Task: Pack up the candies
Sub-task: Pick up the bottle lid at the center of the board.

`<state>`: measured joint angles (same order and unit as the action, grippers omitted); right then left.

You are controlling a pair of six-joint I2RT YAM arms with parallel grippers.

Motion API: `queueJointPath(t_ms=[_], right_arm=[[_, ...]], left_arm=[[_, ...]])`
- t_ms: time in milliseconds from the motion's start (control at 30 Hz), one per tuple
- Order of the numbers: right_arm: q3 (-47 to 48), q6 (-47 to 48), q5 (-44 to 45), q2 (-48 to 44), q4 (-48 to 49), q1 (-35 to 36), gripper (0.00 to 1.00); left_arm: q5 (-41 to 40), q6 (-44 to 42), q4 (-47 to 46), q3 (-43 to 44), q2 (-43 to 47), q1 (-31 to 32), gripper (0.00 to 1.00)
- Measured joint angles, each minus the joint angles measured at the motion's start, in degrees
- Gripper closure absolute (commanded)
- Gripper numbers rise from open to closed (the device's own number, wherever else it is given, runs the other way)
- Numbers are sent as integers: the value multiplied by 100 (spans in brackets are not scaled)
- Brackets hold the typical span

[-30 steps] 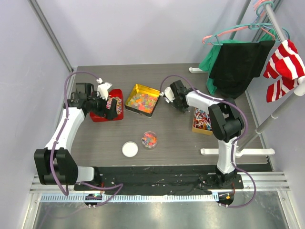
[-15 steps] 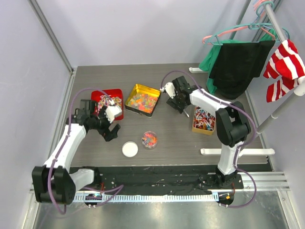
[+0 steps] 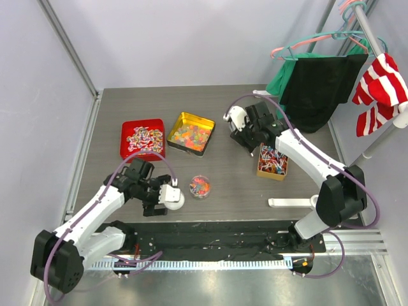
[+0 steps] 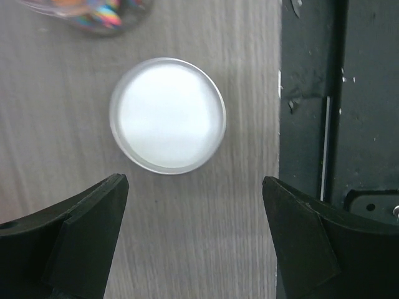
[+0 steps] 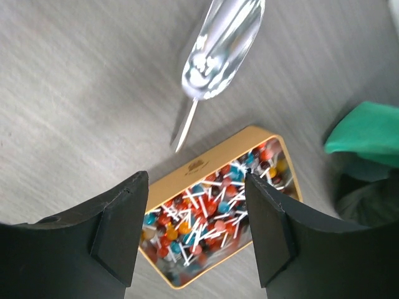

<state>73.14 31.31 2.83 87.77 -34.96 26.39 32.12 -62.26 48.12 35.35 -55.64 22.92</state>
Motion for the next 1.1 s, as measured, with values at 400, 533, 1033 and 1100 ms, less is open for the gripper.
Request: queueJointPath(t_ms=[400,533,1033,1100], right_arm=[[-463,0,7,-483,-197,0,32],[-463,0,4,-640,-197,0,32],[-463,0,-7,-640,-205,0,32],[-463,0,-17,-640,-205,0,32]], left_arm=[[-560,-76,-708,-369,-278,688,31],[-793,-4,-999,-372,-476,990,35],[-1469,205,-1239,-455,-872,1880,55],[-1541,219,-1266,-498,-927,1987,54]])
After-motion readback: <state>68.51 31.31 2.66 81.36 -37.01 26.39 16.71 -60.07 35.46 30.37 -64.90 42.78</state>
